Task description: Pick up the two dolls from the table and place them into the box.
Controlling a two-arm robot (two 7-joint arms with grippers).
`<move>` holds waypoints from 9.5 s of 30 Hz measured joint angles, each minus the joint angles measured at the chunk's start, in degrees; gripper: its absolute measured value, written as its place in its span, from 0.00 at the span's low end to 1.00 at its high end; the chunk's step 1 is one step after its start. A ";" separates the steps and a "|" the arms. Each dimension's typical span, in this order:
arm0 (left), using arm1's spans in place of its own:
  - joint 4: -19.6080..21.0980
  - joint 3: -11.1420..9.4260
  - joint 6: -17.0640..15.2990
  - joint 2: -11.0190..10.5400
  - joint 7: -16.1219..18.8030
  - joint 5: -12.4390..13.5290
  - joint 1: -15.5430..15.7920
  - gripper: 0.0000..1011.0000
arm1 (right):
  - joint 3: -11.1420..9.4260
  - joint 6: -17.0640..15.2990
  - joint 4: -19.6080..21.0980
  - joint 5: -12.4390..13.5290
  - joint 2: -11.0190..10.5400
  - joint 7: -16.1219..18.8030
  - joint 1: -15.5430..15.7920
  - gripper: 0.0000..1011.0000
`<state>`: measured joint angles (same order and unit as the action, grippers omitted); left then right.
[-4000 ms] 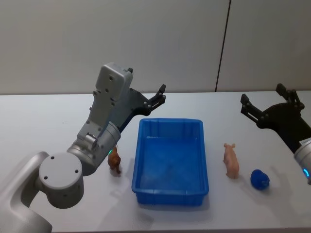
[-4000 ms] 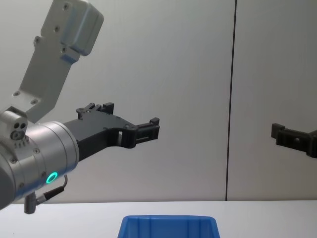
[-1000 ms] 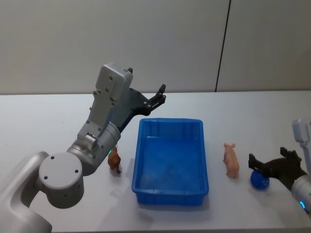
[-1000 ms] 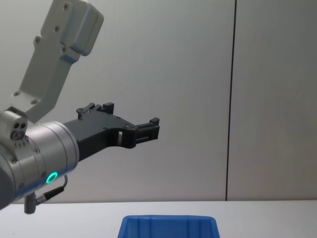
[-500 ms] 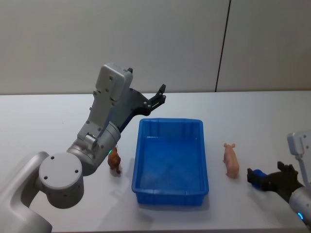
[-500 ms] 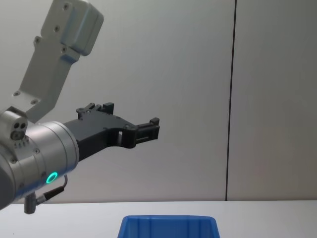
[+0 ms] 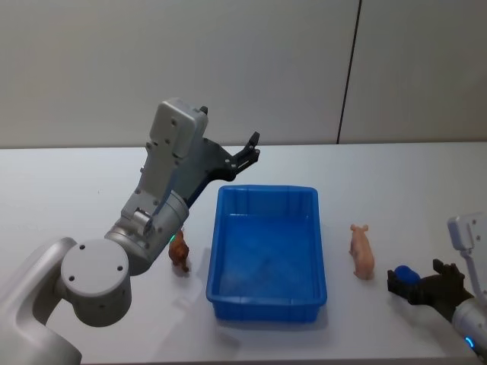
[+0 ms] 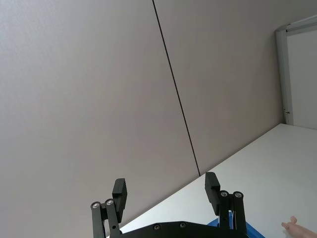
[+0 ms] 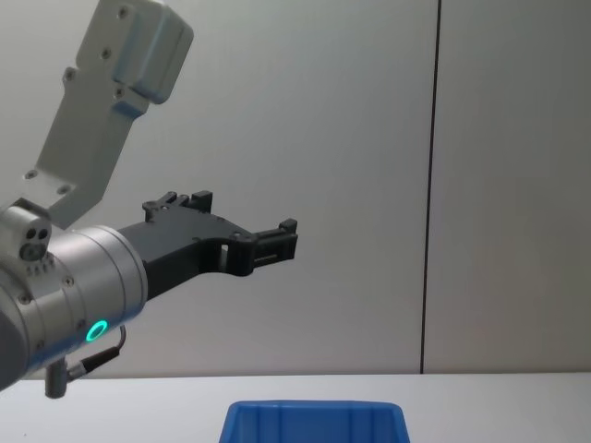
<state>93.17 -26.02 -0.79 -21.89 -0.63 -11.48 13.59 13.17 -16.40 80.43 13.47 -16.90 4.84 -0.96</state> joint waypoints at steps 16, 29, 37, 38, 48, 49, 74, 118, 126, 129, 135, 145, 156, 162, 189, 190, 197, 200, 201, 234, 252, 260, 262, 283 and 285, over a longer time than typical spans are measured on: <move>0.00 0.00 0.00 0.00 0.00 0.00 0.00 0.99 | 0.03 2.85 -7.34 -0.74 1.16 3.33 -3.21 0.70; 0.00 0.00 0.00 0.00 0.00 0.00 0.00 0.99 | 0.20 5.99 -8.35 -0.38 1.58 5.47 -3.88 0.48; 0.00 0.00 0.00 0.00 0.00 0.00 0.00 0.99 | 0.20 9.23 -5.53 -0.40 1.47 5.96 -3.45 0.43; 0.00 0.00 0.00 0.00 0.00 0.00 0.00 0.99 | 0.20 9.53 -5.23 -0.43 1.45 5.98 -3.41 0.42; 0.00 0.00 0.00 0.00 0.00 0.00 0.00 0.99 | 0.29 13.40 -0.95 -1.30 1.52 7.29 -3.46 0.37; 0.00 0.00 0.00 0.00 0.00 0.00 0.00 0.99 | 0.40 14.08 -0.38 -1.48 1.67 7.79 -3.72 0.36; 0.00 0.00 0.00 0.00 0.00 0.00 0.00 0.99 | 5.34 20.04 -9.77 -3.71 9.68 21.86 -14.99 0.37; 0.00 0.00 0.00 0.00 0.00 0.00 0.00 0.99 | 7.47 7.72 -2.19 -4.35 9.34 0.54 -9.23 0.99; 0.00 0.00 0.00 0.00 0.00 0.00 0.00 0.99 | 6.81 4.32 0.96 -2.85 8.12 -5.67 -6.27 0.99; 0.00 0.00 0.00 0.00 0.00 0.00 0.00 0.99 | 6.56 3.29 1.32 -2.26 7.83 -7.40 -5.46 0.99; 0.00 0.00 0.00 0.00 0.00 0.00 0.00 0.99 | 6.19 2.24 0.73 -1.59 7.67 -9.39 -4.72 0.99; 0.00 0.00 0.00 0.00 0.00 0.00 0.00 0.99 | 5.99 2.49 -3.19 -1.48 8.34 -9.85 -5.52 0.99; 0.00 0.00 0.00 0.00 0.00 0.00 0.00 0.99 | 6.09 4.14 -9.50 -2.01 9.83 -9.18 -7.76 0.99; 0.00 0.00 0.00 0.00 0.00 0.00 0.00 0.99 | 6.12 5.20 -12.93 -2.06 10.71 -8.75 -9.15 0.90; 0.00 0.00 0.00 0.00 0.00 0.00 0.00 0.99 | 6.30 11.25 -11.84 -6.16 11.37 -10.06 -9.48 0.36; 0.00 0.00 0.00 0.00 0.00 0.00 0.00 0.99 | 6.32 11.69 -11.11 -6.58 11.30 -10.12 -9.33 0.36; 0.00 0.00 0.00 0.00 0.00 0.00 -0.01 0.99 | 6.46 14.12 -7.72 -8.11 11.09 -9.29 -8.91 0.36; 0.00 0.00 0.00 0.00 0.00 0.00 0.00 0.99 | 6.58 15.18 -6.52 -8.54 11.08 -8.15 -8.90 0.36; 0.00 0.00 0.00 0.00 0.00 0.00 0.00 0.99 | 6.60 15.39 -6.27 -8.61 11.08 -7.84 -8.90 0.36; 0.00 0.00 0.00 0.00 0.00 0.00 0.00 0.99 | 8.34 16.61 -9.80 -6.29 14.61 8.10 -14.22 0.97; 0.00 0.00 0.00 0.00 0.01 0.00 0.00 0.99 | 6.94 14.08 -3.45 -6.36 12.08 -1.74 -9.57 0.99; 0.00 0.00 0.00 0.00 0.00 0.00 0.00 0.99 | 5.93 12.57 0.65 -6.74 10.14 -7.97 -6.17 0.99; 0.00 0.00 0.00 0.00 0.00 0.00 -0.01 0.99 | 5.72 12.31 1.45 -6.79 9.80 -8.98 -5.56 0.99; 3.59 1.03 -4.70 -2.32 1.89 -3.20 -2.83 0.99 | 4.55 10.78 5.81 -7.16 7.64 -14.84 -1.86 0.99; 4.22 1.29 -5.81 -2.77 1.94 -4.28 -3.35 0.99 | 4.51 10.74 5.96 -7.17 7.55 -15.05 -1.72 0.99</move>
<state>97.39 -24.74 -6.61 -24.67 1.31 -15.76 10.24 17.67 -5.67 86.39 6.30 -9.34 -10.21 -2.68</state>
